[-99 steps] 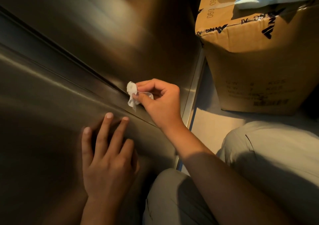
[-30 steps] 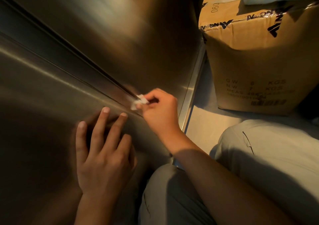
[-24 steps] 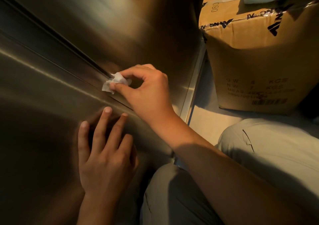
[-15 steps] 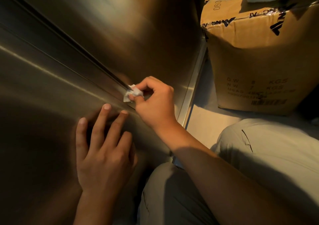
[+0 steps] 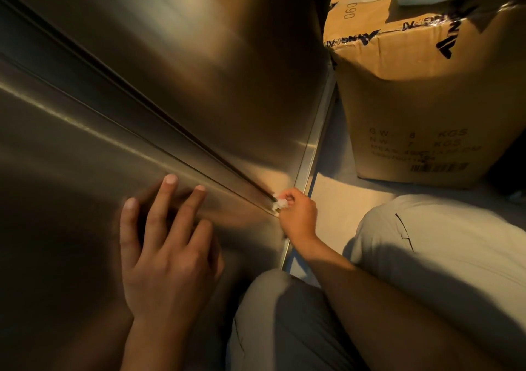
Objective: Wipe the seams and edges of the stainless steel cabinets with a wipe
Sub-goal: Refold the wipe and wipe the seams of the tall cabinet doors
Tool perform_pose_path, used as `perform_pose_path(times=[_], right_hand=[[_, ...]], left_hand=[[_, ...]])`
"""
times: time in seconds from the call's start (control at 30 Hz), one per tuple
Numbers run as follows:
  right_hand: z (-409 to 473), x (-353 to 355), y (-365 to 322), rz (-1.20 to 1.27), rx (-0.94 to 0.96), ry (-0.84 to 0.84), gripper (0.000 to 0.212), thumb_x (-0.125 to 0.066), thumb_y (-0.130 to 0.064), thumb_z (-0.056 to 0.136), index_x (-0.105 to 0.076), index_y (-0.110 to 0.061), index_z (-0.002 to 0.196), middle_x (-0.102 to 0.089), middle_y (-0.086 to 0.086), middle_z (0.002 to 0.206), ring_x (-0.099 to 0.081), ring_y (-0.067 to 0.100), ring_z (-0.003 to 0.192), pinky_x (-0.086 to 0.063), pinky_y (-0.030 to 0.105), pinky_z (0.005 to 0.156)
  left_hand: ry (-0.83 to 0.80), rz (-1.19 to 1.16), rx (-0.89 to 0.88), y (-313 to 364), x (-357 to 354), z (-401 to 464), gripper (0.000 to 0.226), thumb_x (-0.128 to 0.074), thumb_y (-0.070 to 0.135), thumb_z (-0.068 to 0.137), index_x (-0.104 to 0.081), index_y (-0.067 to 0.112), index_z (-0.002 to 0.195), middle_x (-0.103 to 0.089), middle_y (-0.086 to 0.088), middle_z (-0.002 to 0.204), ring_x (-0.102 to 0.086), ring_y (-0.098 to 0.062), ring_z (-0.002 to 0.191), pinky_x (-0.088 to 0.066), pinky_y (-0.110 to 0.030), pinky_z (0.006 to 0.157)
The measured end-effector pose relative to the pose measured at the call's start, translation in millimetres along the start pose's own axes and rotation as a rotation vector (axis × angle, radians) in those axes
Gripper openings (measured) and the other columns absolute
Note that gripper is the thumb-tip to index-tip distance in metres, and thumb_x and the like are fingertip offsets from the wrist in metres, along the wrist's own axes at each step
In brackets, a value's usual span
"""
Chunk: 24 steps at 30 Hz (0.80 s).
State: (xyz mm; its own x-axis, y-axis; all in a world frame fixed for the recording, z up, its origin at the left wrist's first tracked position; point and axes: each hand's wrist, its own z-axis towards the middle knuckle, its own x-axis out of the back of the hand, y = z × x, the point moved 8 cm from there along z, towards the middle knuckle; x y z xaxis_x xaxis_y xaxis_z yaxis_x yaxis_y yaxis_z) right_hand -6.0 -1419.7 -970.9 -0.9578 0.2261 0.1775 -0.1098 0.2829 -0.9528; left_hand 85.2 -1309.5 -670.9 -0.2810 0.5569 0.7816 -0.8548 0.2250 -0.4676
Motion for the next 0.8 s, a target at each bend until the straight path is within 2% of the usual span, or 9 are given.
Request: perform_pose_path(times=[0.1,0.37,0.5,0.6,0.67,0.73,0.8], right_hand=[[7.1,-6.6,30.2,-0.048,-0.121,-0.054,0.020,-0.068,-0.004,0.089,-0.077,-0.022,0.090,-0.073,-0.001,0.084,-0.068,0.020,0.082,-0.043,0.022,0.065],[8.6,-6.6,6.9,-0.163,-0.122,-0.058,0.020,-0.068,0.001,0.086,-0.079,-0.014,0.091,-0.075,0.005,0.090,-0.069,0.024,0.087,-0.046,0.023,0.072],[5.3,-2.2,-38.8,-0.207,-0.041,-0.042,0.020,-0.072,-0.001,0.081,-0.078,-0.019,0.087,-0.074,0.003,0.086,-0.068,0.024,0.083,-0.057,0.033,0.073],[1.8,4.2,-86.3,-0.255,0.054,-0.097,0.019,-0.077,-0.006,0.081,-0.078,-0.023,0.089,-0.072,0.000,0.088,-0.064,0.018,0.082,-0.051,0.026,0.070],[-2.8,8.4,-121.7,-0.276,0.147,-0.121,0.021,-0.081,-0.008,0.079,-0.077,-0.026,0.089,-0.071,-0.003,0.088,-0.065,0.018,0.082,-0.056,0.029,0.070],[-9.3,13.5,-151.4,-0.240,0.230,-0.120,0.023,-0.084,-0.009,0.076,-0.076,-0.028,0.087,-0.071,-0.007,0.085,-0.066,0.013,0.080,-0.058,0.029,0.067],[-14.9,20.4,-173.9,-0.163,0.302,-0.112,0.020,-0.085,-0.011,0.076,-0.078,-0.028,0.084,-0.071,-0.010,0.081,-0.065,0.008,0.076,-0.051,0.022,0.061]], left_hand=[[0.004,0.005,-0.002,0.3,0.3,1.3,0.022,-0.056,0.019,0.096,-0.071,0.014,0.082,-0.064,-0.004,0.142,-0.042,-0.032,0.149,-0.018,-0.055,0.125],[0.009,0.012,-0.007,0.3,-1.2,0.2,0.020,-0.057,0.020,0.096,-0.072,0.013,0.085,-0.064,-0.006,0.143,-0.041,-0.033,0.149,-0.018,-0.056,0.125],[-0.006,0.010,0.003,-0.3,-1.6,0.8,0.020,-0.058,0.019,0.096,-0.073,0.013,0.085,-0.063,-0.006,0.143,-0.039,-0.033,0.150,-0.016,-0.055,0.126],[-0.025,-0.005,0.006,-1.6,-2.9,-1.0,0.019,-0.059,0.021,0.095,-0.074,0.013,0.087,-0.061,-0.007,0.146,-0.036,-0.032,0.152,-0.014,-0.055,0.126],[-0.032,-0.006,0.010,-2.0,-3.2,-0.5,0.020,-0.059,0.021,0.096,-0.075,0.013,0.087,-0.061,-0.007,0.146,-0.035,-0.033,0.152,-0.013,-0.055,0.126],[-0.038,0.003,0.008,-1.7,-2.9,0.0,0.020,-0.059,0.021,0.096,-0.075,0.013,0.087,-0.061,-0.008,0.146,-0.034,-0.033,0.153,-0.012,-0.055,0.126],[-0.039,0.005,0.000,-1.5,-3.0,0.0,0.019,-0.059,0.020,0.096,-0.075,0.013,0.088,-0.061,-0.008,0.146,-0.033,-0.032,0.153,-0.012,-0.055,0.126]])
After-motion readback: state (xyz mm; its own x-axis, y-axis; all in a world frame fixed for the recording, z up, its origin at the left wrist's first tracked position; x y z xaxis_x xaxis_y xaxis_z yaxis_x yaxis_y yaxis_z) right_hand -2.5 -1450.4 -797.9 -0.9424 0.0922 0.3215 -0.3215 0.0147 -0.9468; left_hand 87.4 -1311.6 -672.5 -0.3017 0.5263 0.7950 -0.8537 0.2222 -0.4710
